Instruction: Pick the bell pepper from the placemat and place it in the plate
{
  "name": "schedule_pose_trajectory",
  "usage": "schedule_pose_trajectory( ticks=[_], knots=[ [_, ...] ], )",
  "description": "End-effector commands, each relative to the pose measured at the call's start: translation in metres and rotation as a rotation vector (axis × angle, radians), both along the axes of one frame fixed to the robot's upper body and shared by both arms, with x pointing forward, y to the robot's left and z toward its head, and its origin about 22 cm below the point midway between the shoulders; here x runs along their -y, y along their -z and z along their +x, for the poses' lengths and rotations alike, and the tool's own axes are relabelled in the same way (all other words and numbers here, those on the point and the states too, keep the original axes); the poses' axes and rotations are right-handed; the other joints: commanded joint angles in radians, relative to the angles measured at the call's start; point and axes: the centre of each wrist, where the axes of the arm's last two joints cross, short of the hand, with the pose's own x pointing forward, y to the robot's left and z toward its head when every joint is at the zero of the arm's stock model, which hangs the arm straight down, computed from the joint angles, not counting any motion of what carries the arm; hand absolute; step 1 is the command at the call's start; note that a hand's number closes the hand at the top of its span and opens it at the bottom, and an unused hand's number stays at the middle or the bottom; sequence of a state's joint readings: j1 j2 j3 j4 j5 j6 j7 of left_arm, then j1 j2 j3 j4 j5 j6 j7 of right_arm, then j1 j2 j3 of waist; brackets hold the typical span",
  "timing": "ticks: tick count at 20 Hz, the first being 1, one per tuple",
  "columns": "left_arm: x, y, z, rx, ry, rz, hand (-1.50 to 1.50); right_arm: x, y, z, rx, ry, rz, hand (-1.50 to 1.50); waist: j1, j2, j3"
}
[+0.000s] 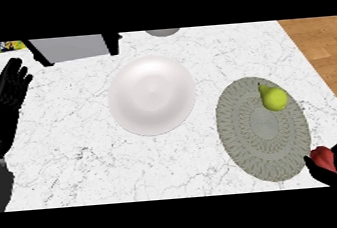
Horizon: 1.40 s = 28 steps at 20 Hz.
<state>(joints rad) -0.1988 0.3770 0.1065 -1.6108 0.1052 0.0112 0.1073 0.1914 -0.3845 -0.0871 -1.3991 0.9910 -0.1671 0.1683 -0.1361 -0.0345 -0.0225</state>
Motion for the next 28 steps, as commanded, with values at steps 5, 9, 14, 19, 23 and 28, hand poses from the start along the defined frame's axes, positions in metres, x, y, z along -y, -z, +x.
schedule_pose_trajectory(
  ticks=[5,9,14,19,23,28],
  knots=[
    [-0.001,-0.003,0.001,-0.007,0.030,0.011,0.00,-0.093,-0.019,-0.028,0.196,0.344,0.093,1.50,0.043,0.017,0.011],
    [0.013,-0.008,0.000,0.008,0.066,-0.007,0.00,-0.153,-0.069,-0.022,0.407,0.244,0.140,1.50,0.092,0.016,0.014],
    [0.023,-0.009,0.002,0.019,0.097,-0.005,0.00,-0.208,-0.128,-0.028,0.565,0.188,0.243,1.50,0.126,0.024,0.018],
    [0.037,-0.015,0.019,0.027,0.114,0.003,0.00,-0.274,-0.149,-0.021,0.547,0.117,0.208,1.50,0.139,0.035,0.021],
    [0.031,-0.006,0.012,0.041,0.142,-0.006,0.00,-0.308,-0.169,0.002,0.562,0.115,0.182,1.50,0.160,0.036,0.020],
    [0.038,-0.016,0.020,0.016,0.162,-0.011,0.00,-0.309,-0.177,0.071,0.542,0.117,0.294,1.50,0.172,0.042,0.022]
  ],
)
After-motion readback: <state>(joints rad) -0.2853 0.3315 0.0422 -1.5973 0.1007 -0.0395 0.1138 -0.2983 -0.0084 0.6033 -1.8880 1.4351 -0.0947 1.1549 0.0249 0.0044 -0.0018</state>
